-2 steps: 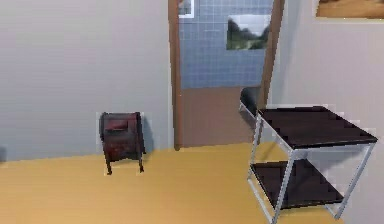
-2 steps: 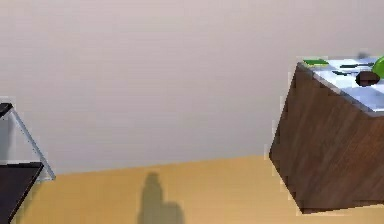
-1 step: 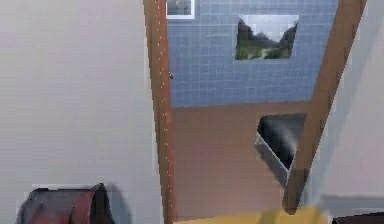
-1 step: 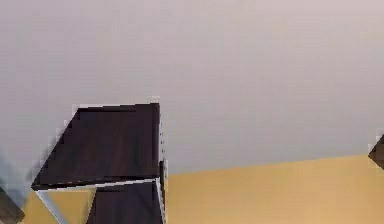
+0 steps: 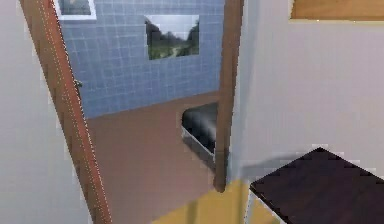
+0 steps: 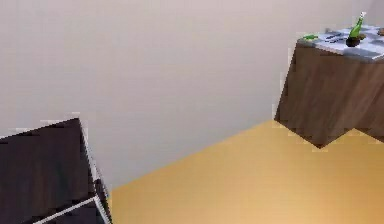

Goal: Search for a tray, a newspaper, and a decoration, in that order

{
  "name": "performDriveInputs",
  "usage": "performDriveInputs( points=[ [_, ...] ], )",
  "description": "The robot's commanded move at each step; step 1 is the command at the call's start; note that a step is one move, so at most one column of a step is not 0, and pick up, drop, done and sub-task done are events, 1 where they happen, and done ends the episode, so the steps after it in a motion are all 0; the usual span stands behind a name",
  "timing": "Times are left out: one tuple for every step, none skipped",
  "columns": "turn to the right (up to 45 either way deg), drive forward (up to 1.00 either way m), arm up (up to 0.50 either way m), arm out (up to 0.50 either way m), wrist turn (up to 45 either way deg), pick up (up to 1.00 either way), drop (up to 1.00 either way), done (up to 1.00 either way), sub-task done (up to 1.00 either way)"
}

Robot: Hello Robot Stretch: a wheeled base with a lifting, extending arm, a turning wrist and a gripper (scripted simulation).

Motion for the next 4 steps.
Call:
performDriveInputs(
  points=[
    [0.0,0.55,0.00,0.00,0.0,0.00,0.00,0.00,0.00],
    [-27.0,0.00,0.00,0.00,0.0,0.00,0.00,0.00,0.00],
    [0.0,0.30,0.00,0.00,0.0,0.00,0.00,0.00,0.00],
    [15.0,0.00,0.00,0.00,0.0,0.00,0.00,0.00,0.00]
  ],
)
